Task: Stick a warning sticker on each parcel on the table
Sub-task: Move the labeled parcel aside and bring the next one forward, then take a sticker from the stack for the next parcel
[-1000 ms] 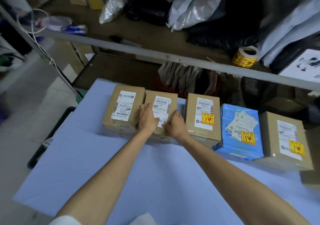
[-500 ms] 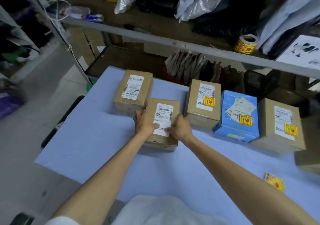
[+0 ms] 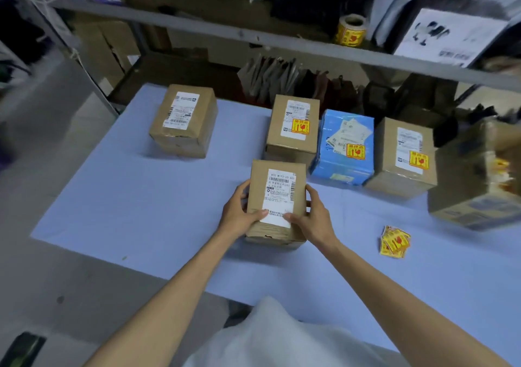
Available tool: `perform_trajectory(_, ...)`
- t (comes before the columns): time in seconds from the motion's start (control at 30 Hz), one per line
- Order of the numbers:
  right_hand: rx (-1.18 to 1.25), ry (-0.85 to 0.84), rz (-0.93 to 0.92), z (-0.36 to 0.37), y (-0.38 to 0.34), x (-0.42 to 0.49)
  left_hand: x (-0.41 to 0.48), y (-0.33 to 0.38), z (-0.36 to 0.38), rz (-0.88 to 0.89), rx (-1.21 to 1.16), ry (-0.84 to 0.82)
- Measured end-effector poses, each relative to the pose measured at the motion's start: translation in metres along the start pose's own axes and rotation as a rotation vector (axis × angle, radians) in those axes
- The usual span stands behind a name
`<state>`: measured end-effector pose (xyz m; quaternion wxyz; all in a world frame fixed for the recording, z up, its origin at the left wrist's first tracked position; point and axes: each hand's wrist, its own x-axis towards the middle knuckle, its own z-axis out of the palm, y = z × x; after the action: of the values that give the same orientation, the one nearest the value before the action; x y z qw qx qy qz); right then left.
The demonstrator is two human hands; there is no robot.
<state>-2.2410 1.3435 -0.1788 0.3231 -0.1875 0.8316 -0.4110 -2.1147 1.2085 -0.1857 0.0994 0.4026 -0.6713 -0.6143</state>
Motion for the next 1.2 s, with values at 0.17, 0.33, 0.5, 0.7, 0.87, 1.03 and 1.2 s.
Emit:
perform_trajectory(0.17,0.057,0.138,0.033,-0.061,0.037,-0.015,0.002,0.012,0.070,0.077,0.019,-0.126)
perform_trajectory(0.33,0.072,0.199,-0.074,-0.086,0.067,-0.028,0.005,0.012,0.112,0.176,0.138,-0.159)
perform_trajectory(0.5,0.104,0.299,-0.057,-0.085,0.070,-0.024,0.009,0.017,0.117,0.191,0.180,-0.175)
perform_trajectory(0.7,0.057,0.288,-0.054,-0.092,0.069,-0.017,0.009,0.022,0.125,0.180,0.212,-0.142)
perform_trajectory(0.87,0.075,0.263,-0.067,-0.099,0.075,-0.009,0.011,0.029,0.132,0.141,0.189,-0.120)
perform_trajectory(1.03,0.107,0.194,-0.123,-0.110,0.086,-0.009,0.010,0.035,0.133,0.111,0.178,-0.125)
perform_trajectory(1.2,0.091,0.335,-0.080,-0.124,0.103,-0.005,0.008,0.036,0.138,0.050,0.145,-0.094)
